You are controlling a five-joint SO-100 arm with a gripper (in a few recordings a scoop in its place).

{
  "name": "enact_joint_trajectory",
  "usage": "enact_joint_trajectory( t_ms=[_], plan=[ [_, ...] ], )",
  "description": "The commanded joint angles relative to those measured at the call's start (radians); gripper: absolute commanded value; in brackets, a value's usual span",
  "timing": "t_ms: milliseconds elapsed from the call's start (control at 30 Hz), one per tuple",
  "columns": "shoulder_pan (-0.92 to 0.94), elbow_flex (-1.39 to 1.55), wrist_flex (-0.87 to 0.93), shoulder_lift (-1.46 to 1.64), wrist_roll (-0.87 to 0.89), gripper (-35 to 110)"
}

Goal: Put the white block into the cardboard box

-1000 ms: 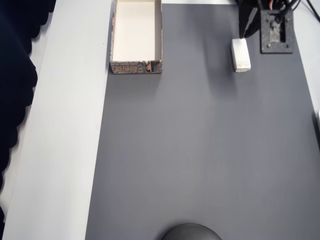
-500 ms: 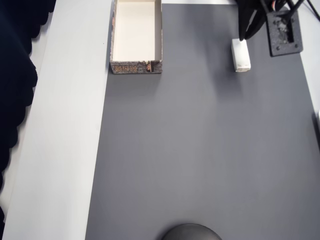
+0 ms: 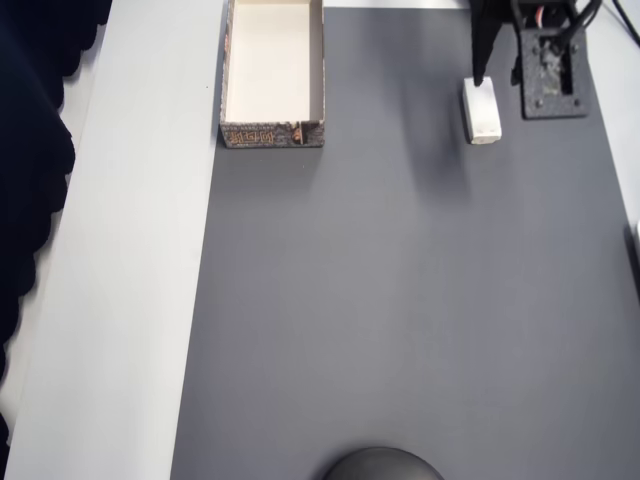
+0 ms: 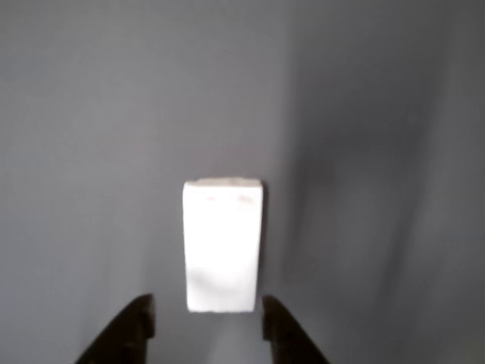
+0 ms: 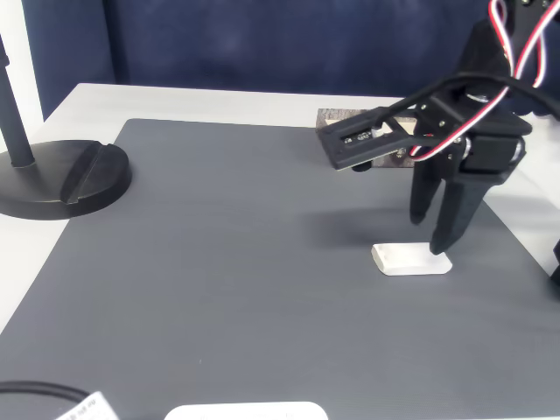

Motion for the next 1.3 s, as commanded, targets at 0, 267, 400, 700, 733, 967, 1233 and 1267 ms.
enact_joint_trajectory(
  t_ms=[0, 267, 400, 700, 733, 967, 1233, 1267],
  plan=[
    [0.012, -0.089, -0.011, -0.021, 0.026, 22],
    [0.025, -0.058, -0.043, -0.038, 0.035, 24],
    [0.028, -0.049, -0.063, -0.071, 0.055, 24],
    [0.017, -0.037, -0.084, -0.126, 0.077, 23],
    [0.017, -0.034, -0.087, -0.126, 0.083, 23],
    [0.009, -0.014, -0.104, -0.146, 0.091, 23],
    [0.000, -0.028, -0.106, -0.206, 0.107, 22],
    [-0.002, -0.029, -0.109, -0.209, 0.107, 22]
  ],
)
